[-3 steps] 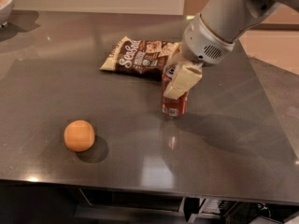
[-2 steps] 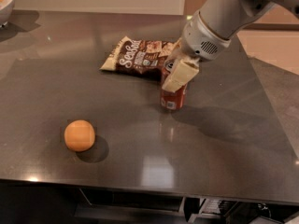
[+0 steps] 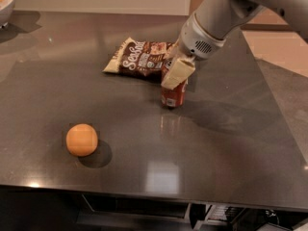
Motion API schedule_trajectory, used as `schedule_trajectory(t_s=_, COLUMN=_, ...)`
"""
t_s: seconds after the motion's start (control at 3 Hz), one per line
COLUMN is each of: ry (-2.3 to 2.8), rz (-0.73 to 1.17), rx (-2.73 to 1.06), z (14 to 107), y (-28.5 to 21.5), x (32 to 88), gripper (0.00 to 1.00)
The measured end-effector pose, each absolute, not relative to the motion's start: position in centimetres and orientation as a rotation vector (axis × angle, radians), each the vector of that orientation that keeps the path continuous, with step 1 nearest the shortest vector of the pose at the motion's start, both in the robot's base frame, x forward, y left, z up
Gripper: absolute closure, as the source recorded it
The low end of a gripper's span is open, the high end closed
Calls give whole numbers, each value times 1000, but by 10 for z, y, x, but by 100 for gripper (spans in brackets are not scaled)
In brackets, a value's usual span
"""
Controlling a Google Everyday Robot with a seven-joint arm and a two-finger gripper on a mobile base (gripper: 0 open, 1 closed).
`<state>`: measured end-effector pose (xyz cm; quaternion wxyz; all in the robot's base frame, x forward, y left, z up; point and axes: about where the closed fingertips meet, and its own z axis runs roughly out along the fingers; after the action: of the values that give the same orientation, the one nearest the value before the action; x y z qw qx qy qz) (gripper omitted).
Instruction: Move coke can near brown chip bag
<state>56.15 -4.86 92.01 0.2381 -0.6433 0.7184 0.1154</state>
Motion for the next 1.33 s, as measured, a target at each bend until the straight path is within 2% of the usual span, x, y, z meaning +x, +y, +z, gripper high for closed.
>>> schedule_trajectory(t_s=0.67, ry=2020, rz=286, rx=-1736, z=906, y=-50, x=583, gripper=100)
schedule_trajectory(t_s=1.0, ry=2036, rz=277, rx=-1712, z=905, y=-53, x=593, gripper=82)
schedule_trajectory(t_s=1.33, ry=2045, rz=283, rx=-1700, z=903, y=-56, x=599, gripper=59)
